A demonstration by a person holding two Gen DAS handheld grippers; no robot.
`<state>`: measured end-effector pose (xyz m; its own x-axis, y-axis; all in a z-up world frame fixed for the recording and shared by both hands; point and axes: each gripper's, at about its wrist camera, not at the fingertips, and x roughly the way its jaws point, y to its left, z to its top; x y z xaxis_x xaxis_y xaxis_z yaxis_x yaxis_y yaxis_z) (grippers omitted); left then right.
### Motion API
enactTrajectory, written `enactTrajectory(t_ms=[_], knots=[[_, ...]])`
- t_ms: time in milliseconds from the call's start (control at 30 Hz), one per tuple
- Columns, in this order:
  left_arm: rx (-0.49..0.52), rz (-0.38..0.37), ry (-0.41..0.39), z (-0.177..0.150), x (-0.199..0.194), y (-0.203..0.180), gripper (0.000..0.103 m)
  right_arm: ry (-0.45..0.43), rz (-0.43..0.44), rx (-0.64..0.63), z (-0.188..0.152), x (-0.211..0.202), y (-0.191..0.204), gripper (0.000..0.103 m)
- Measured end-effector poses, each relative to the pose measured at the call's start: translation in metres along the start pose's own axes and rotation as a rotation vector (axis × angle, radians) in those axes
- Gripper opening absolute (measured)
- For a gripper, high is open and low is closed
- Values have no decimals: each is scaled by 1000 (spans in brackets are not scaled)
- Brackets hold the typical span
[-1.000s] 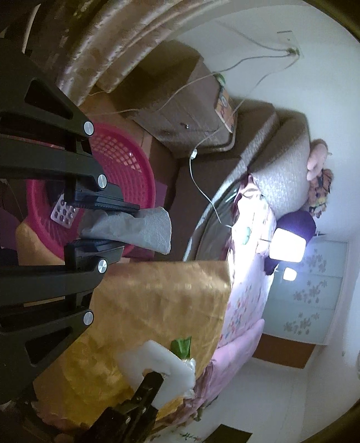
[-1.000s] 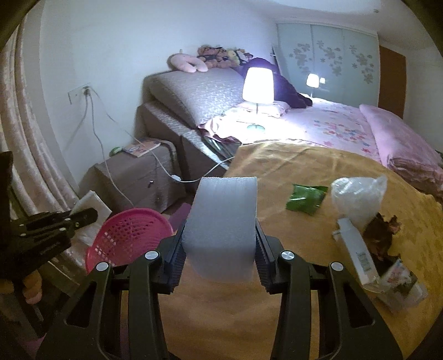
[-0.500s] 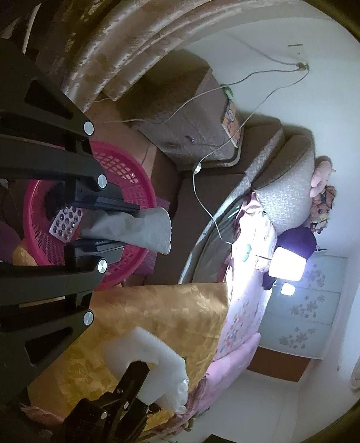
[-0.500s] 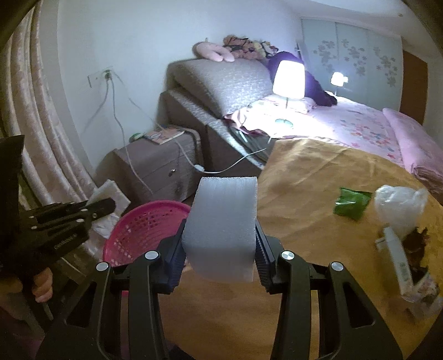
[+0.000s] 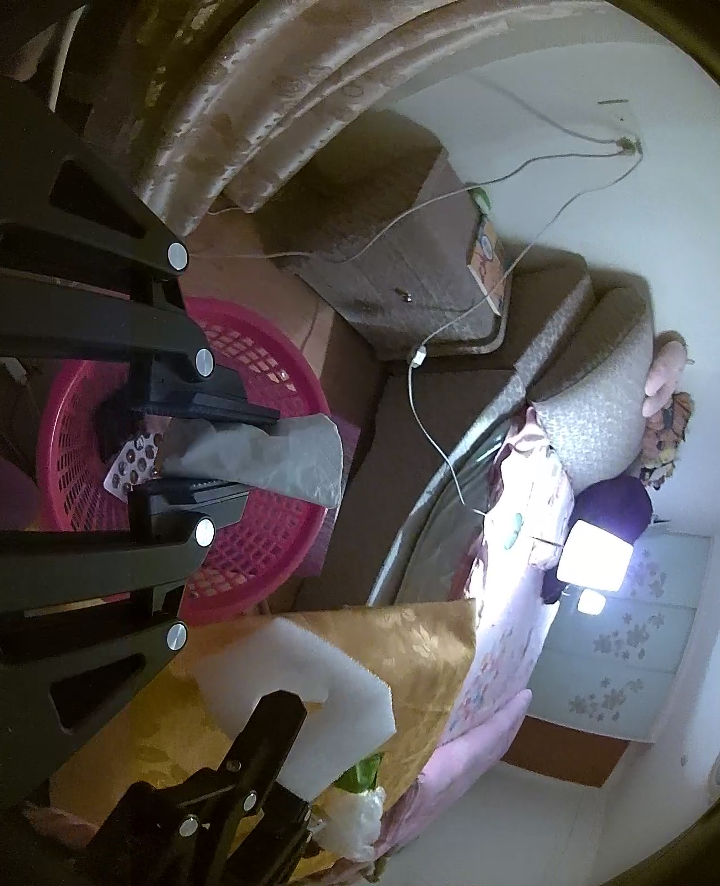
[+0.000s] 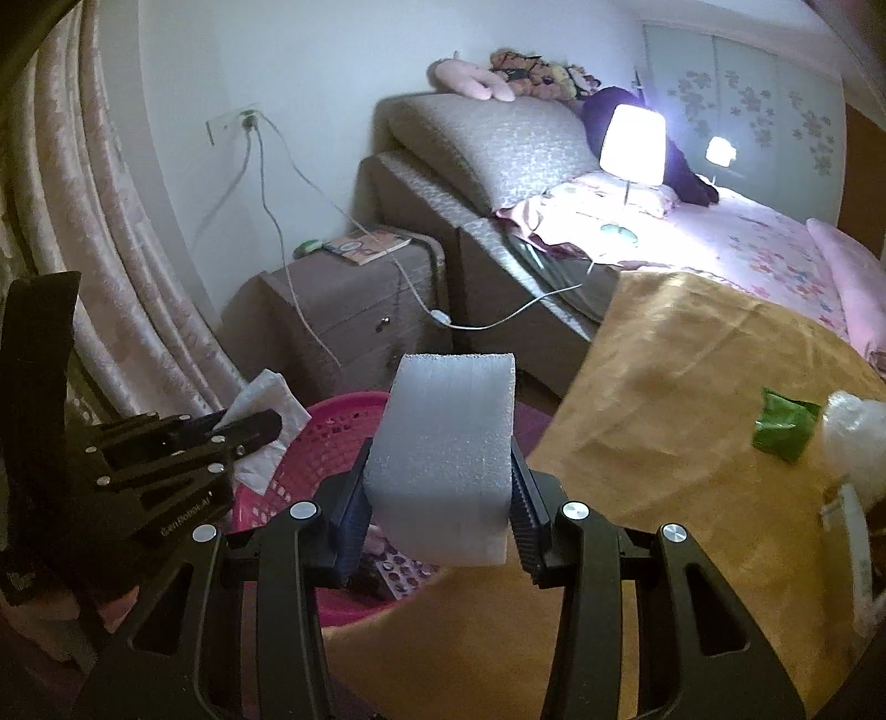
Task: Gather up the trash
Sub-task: 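Carry tissue in left tool and foam block in right tool over wastebasket, then open left tool dropping tissue while right tool drops foam block into basket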
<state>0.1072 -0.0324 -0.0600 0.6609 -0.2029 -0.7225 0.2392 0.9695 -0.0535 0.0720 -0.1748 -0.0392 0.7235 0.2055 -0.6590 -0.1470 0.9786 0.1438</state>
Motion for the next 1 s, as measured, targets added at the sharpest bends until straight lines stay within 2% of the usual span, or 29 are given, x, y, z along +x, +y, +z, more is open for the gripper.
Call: enactTrajectory(t_ms=[567, 833, 900, 967, 1000], knots=[[-16, 33, 44, -3, 18, 10, 16, 37, 53, -24, 12, 28, 17, 42], [-11, 26, 64, -6, 24, 10, 25, 44, 55, 1, 12, 31, 15, 43], [-9, 25, 69, -6, 25, 9, 32, 47, 60, 9, 11, 32, 14, 45], [-9, 28, 68, -7, 24, 8, 36, 44, 62, 17, 12, 32, 12, 58], [-10, 29, 68, -7, 25, 8, 38, 40, 60, 22, 12, 31, 12, 59]])
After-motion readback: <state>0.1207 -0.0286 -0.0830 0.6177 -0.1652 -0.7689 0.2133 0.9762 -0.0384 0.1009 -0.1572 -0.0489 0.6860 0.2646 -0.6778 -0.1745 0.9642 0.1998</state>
